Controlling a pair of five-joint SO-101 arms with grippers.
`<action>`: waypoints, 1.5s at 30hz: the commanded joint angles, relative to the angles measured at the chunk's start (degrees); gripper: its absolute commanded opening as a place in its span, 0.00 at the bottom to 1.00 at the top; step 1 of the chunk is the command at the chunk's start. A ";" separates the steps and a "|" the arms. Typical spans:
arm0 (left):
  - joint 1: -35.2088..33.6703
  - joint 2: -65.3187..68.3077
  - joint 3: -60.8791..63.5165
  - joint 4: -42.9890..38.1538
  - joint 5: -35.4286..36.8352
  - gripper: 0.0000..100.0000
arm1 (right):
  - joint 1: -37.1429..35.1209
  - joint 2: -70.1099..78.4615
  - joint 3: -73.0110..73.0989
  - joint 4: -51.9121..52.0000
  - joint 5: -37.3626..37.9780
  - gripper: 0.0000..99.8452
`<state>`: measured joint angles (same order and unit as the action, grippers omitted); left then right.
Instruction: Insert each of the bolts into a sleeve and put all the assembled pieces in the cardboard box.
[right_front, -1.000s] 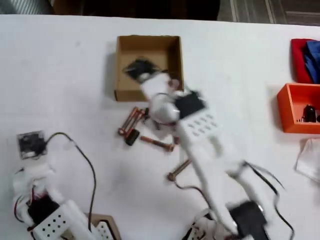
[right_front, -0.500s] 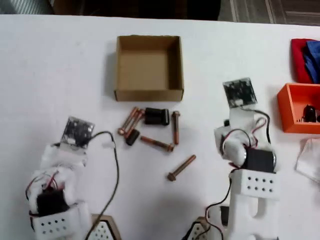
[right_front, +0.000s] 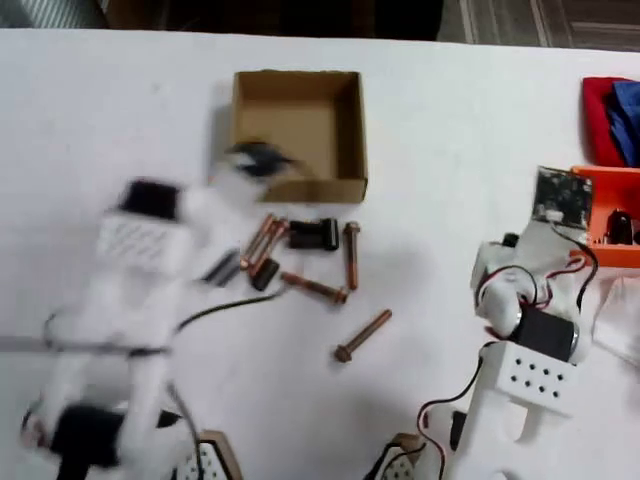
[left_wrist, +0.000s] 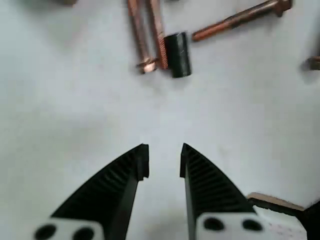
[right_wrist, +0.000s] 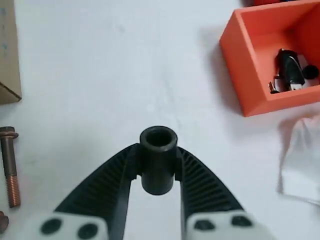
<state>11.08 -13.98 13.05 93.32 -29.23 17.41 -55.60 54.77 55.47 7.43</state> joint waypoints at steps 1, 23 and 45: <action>11.43 8.62 -8.75 -0.35 2.81 0.13 | 3.03 -1.63 -0.18 -1.45 -0.97 0.02; 28.57 34.29 -16.92 -9.32 17.32 0.22 | 29.41 -2.15 3.96 -4.70 6.86 0.02; 31.47 34.46 -9.36 -13.63 16.97 0.23 | 30.11 -2.15 -0.97 -0.22 6.86 0.02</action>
<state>41.76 20.75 3.21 80.40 -12.09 48.09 -55.69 58.11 53.45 13.93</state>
